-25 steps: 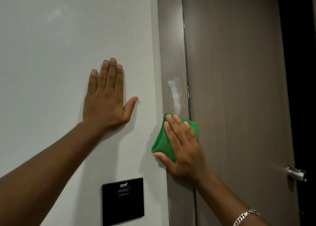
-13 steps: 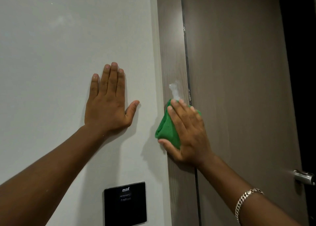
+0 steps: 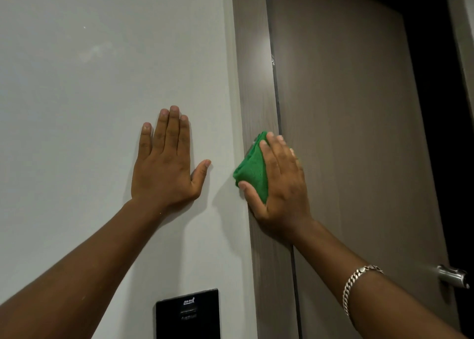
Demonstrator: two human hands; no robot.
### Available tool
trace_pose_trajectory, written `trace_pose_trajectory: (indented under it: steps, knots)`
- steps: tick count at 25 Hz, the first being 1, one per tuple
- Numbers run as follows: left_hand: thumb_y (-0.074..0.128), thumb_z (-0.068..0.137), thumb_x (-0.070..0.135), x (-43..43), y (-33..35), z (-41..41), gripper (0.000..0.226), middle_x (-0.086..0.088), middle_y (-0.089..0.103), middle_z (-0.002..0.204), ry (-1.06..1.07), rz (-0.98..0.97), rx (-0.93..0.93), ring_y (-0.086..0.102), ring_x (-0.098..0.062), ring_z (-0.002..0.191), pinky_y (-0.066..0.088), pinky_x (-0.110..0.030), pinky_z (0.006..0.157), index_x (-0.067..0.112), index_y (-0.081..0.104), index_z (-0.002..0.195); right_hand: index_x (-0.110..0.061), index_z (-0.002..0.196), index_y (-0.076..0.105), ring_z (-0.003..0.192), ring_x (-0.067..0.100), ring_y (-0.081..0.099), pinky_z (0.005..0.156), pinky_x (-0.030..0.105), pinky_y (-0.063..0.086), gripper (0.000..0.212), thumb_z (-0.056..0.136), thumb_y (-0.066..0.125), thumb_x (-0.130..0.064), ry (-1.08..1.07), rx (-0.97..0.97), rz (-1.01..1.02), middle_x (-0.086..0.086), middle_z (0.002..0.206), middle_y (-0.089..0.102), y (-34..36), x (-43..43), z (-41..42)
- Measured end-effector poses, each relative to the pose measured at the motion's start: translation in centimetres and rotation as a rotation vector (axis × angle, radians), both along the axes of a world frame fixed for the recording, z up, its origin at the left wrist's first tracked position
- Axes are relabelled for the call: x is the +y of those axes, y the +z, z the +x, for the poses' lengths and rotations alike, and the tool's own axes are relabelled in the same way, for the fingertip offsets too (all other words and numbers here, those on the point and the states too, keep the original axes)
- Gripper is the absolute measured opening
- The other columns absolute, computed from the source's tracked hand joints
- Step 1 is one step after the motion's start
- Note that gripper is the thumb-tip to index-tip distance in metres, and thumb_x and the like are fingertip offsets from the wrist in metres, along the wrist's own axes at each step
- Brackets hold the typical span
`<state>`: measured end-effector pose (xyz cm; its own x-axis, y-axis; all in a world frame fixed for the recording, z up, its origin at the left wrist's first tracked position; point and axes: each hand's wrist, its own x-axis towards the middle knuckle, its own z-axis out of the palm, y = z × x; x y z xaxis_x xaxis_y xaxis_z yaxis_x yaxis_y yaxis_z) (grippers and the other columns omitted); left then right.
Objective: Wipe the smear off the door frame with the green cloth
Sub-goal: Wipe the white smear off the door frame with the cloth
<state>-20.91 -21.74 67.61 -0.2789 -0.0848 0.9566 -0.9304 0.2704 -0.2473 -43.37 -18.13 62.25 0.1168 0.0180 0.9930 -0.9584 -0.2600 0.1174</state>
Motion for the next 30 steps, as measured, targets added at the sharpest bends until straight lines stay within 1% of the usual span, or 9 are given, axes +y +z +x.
trace_pose_trajectory:
  steps: [2,3,8,10,13,15,21,24,30]
  knots:
    - [0.021,0.091,0.06,-0.2,0.0,0.1,0.088,-0.016,-0.005,0.165,0.0,-0.005,0.004,-0.006,-0.029,0.153,0.005,-0.052,0.124,0.004,-0.001,0.155,-0.012,0.154,0.029,0.155,0.027,0.019,0.127,0.049,0.018,0.079,0.092,0.045,-0.06,0.018,-0.108,-0.003,0.01,0.165,0.026,2.1,-0.2,1.4]
    - [0.021,0.09,0.06,-0.2,0.0,0.1,0.088,-0.016,-0.005,0.166,0.0,-0.006,0.004,-0.007,-0.029,0.153,0.005,-0.052,0.124,0.004,-0.002,0.155,-0.012,0.153,0.031,0.154,0.028,0.021,0.126,0.049,0.02,0.079,0.092,0.045,-0.06,0.016,-0.093,-0.012,0.01,0.164,0.029,2.5,-0.2,1.5]
    - [0.02,0.091,0.06,-0.2,0.0,0.0,0.087,-0.016,-0.007,0.165,-0.007,0.002,0.002,-0.009,-0.028,0.153,0.005,-0.052,0.124,0.004,-0.003,0.154,-0.006,0.145,0.045,0.151,0.031,0.03,0.119,0.054,0.032,0.074,0.091,0.056,-0.055,-0.069,0.351,-0.028,0.015,0.158,0.039,-0.2,0.6,-2.0]
    - [0.019,0.091,0.059,-0.2,-0.1,0.0,0.087,-0.016,-0.007,0.165,-0.01,0.0,0.004,-0.009,-0.028,0.153,0.005,-0.052,0.124,0.004,-0.004,0.154,-0.007,0.146,0.044,0.151,0.032,0.03,0.12,0.054,0.031,0.073,0.091,0.056,-0.054,-0.049,0.291,-0.021,0.014,0.159,0.038,0.0,0.4,-2.3]
    - [0.019,0.091,0.06,-0.4,-0.1,0.0,0.088,-0.017,-0.008,0.165,-0.019,-0.001,0.0,-0.01,-0.029,0.153,0.005,-0.053,0.124,0.004,-0.004,0.154,-0.013,0.149,0.036,0.153,0.027,0.024,0.123,0.054,0.025,0.075,0.09,0.053,-0.056,0.002,0.042,-0.002,0.008,0.162,0.033,3.0,0.0,-0.4]
    - [0.02,0.091,0.06,-0.4,0.1,0.1,0.088,-0.017,-0.008,0.165,-0.011,0.002,-0.011,-0.01,-0.03,0.153,0.005,-0.054,0.124,0.003,-0.004,0.154,-0.013,0.149,0.036,0.152,0.027,0.026,0.123,0.053,0.025,0.075,0.09,0.052,-0.057,0.003,0.004,-0.012,0.007,0.161,0.034,4.8,0.0,0.4]
    - [0.019,0.091,0.06,-0.5,0.6,0.1,0.088,-0.017,-0.008,0.165,-0.019,-0.004,-0.04,-0.009,-0.03,0.153,0.005,-0.054,0.124,0.003,-0.004,0.154,-0.008,0.142,0.046,0.15,0.034,0.032,0.119,0.055,0.031,0.073,0.089,0.057,-0.057,-0.117,0.418,-0.04,0.016,0.156,0.042,2.3,0.5,-2.1]
    - [0.017,0.09,0.06,-0.8,1.0,0.1,0.088,-0.017,-0.008,0.165,-0.026,-0.018,-0.032,-0.009,-0.029,0.153,0.005,-0.054,0.124,0.003,-0.004,0.154,-0.008,0.139,0.048,0.148,0.033,0.035,0.118,0.055,0.032,0.071,0.087,0.057,-0.057,-0.1,0.37,-0.049,0.014,0.155,0.043,3.8,0.3,-2.3]
    - [0.017,0.09,0.061,-0.6,1.1,0.0,0.088,-0.016,-0.006,0.166,-0.011,0.016,-0.029,-0.008,-0.028,0.153,0.004,-0.053,0.124,0.004,-0.002,0.154,-0.008,0.142,0.044,0.144,0.031,0.039,0.115,0.053,0.035,0.072,0.089,0.058,-0.055,-0.041,0.135,-0.014,0.012,0.154,0.042,10.4,0.8,-0.1]
